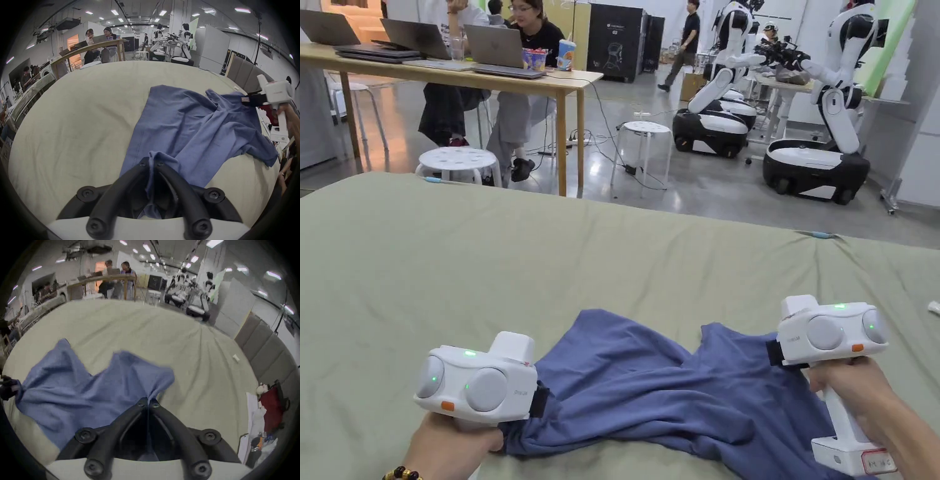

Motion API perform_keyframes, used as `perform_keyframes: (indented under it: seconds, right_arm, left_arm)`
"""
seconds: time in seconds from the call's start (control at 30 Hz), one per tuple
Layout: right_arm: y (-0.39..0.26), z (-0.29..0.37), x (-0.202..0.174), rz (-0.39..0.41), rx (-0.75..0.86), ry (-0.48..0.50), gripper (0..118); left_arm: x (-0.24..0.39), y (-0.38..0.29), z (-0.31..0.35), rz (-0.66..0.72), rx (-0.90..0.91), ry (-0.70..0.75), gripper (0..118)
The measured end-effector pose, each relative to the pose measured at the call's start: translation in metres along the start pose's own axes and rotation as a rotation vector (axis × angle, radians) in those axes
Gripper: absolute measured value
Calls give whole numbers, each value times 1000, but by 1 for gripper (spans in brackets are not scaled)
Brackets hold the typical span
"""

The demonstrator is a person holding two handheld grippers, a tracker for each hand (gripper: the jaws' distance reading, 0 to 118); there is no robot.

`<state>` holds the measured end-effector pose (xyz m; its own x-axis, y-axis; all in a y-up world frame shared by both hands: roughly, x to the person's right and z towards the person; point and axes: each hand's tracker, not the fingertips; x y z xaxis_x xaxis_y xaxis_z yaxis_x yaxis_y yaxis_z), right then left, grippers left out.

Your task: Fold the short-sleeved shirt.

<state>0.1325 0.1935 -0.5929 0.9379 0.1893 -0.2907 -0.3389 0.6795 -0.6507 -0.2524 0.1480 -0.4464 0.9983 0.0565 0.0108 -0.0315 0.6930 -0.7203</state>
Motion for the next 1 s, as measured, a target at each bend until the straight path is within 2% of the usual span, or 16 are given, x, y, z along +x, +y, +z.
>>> perform_keyframes:
  seconds: [0.13, 0.23, 0.4, 0.6, 0.73, 0.93, 1.0]
  right_arm:
    - [12, 57, 5, 4, 154, -26, 0]
    - [29, 91, 11, 15, 253, -86, 0]
    - [72, 148, 23, 59, 387, -232, 0]
    - [150, 185, 45, 34, 469, -370, 0]
    - [198, 199, 52, -65, 505, -362, 0]
    - [264, 206, 69, -92, 567, -364, 0]
    - [276, 218, 78, -130, 601, -369, 0]
  left_arm:
    - [0, 15, 15, 16, 55, 17, 1]
    - [-2, 41, 33, 23, 121, 41, 1]
    - [-7, 112, 83, 33, 270, 70, 1]
    - [11, 217, 130, -34, 397, 147, 1]
    - [32, 279, 144, -39, 455, 165, 1]
    - [42, 358, 166, 0, 579, 192, 1]
    - [40, 378, 176, 1, 617, 211, 1]
